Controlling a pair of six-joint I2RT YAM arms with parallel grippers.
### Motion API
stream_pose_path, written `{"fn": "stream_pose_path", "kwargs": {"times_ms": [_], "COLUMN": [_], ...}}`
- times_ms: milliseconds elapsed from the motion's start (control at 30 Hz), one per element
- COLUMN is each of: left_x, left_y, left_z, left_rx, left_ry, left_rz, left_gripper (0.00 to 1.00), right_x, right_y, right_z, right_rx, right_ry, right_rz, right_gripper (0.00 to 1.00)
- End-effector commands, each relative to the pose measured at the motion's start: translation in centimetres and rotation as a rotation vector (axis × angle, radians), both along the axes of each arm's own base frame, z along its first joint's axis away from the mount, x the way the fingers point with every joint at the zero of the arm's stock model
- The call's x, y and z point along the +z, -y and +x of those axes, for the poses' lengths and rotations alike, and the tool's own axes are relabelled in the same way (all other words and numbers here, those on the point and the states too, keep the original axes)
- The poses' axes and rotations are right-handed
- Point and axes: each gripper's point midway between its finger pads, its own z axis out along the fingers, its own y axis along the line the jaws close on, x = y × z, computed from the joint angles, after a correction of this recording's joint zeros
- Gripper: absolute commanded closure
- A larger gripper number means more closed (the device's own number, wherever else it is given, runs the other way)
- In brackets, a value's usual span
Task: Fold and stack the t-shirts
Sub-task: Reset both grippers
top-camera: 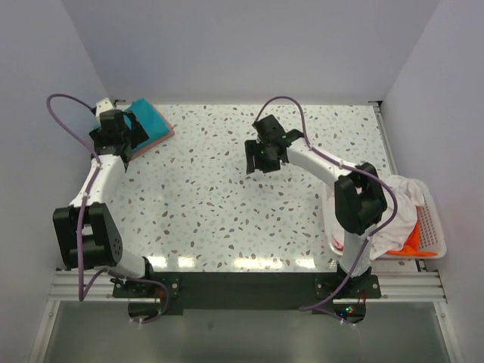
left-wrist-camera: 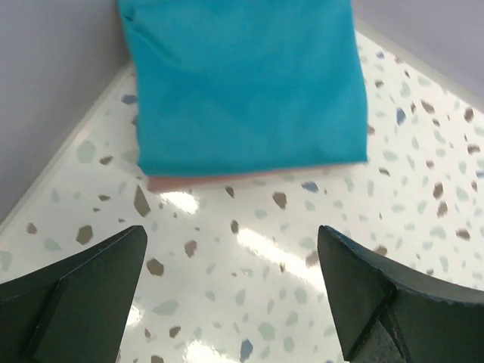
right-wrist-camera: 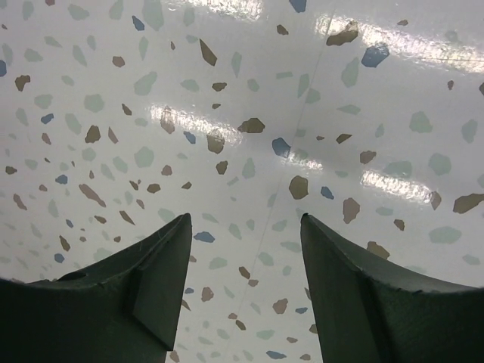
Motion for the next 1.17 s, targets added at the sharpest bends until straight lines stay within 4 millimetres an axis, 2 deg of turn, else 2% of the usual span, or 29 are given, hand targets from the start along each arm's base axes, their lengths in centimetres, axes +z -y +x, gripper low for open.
{"fn": "stream_pose_path", "kwargs": {"times_ms": [0, 67, 133, 167, 200, 300, 367, 400, 433, 467, 567, 933, 1133], "left_x": [0.0, 1.1, 0.5, 1.2, 0.7, 0.1, 0.7, 0.2, 0.7, 0.4, 0.7, 2.4, 2.3], "left_y": [2.7, 5.3, 5.9, 7.7, 8.3, 11.0, 12.8, 13.4, 14.2, 14.6, 15.3, 14.8, 14.6], "left_z": [-1.6, -2.3, -3.4, -3.8, -4.4, -5.8, -6.8, -7.4, -8.0, -8.4, -9.1, -9.5, -9.6], "left_rx": [-0.111, -0.196, -0.235, -0.287, -0.321, -0.42, -0.48, -0.492, -0.524, -0.536, -0.555, -0.548, -0.543], "left_ry": [-0.022, 0.003, -0.024, -0.007, -0.024, -0.043, -0.016, -0.019, 0.011, 0.012, 0.032, 0.062, 0.044], "left_rz": [0.08, 0.108, 0.141, 0.148, 0.152, 0.104, 0.078, 0.058, 0.04, 0.025, -0.01, 0.026, 0.034], "left_gripper": [0.0, 0.0, 0.0, 0.0, 0.0, 0.0, 0.0, 0.0, 0.0, 0.0, 0.0, 0.0, 0.0], "right_x": [2.9, 3.1, 3.4, 3.0, 3.6, 3.8, 3.6, 4.3, 4.3, 4.0, 4.2, 4.8, 5.1], "right_y": [0.1, 0.6, 0.8, 1.2, 1.3, 2.0, 2.4, 2.6, 2.7, 3.0, 3.6, 4.3, 5.2], "right_z": [1.0, 0.7, 0.5, 0.2, 0.0, -0.7, -1.2, -1.2, -1.4, -1.8, -2.1, -2.8, -2.8], "right_rx": [-0.038, -0.049, -0.055, -0.059, -0.065, -0.074, -0.079, -0.087, -0.09, -0.096, -0.112, -0.148, -0.18], "right_ry": [0.123, 0.136, 0.149, 0.145, 0.158, 0.174, 0.179, 0.197, 0.198, 0.193, 0.21, 0.239, 0.269], "right_rz": [0.034, 0.03, 0.034, 0.024, 0.032, 0.028, 0.024, 0.03, 0.031, 0.026, 0.026, 0.031, 0.006], "right_gripper": [0.37, 0.37, 0.37, 0.37, 0.37, 0.37, 0.37, 0.37, 0.37, 0.37, 0.37, 0.37, 0.37]}}
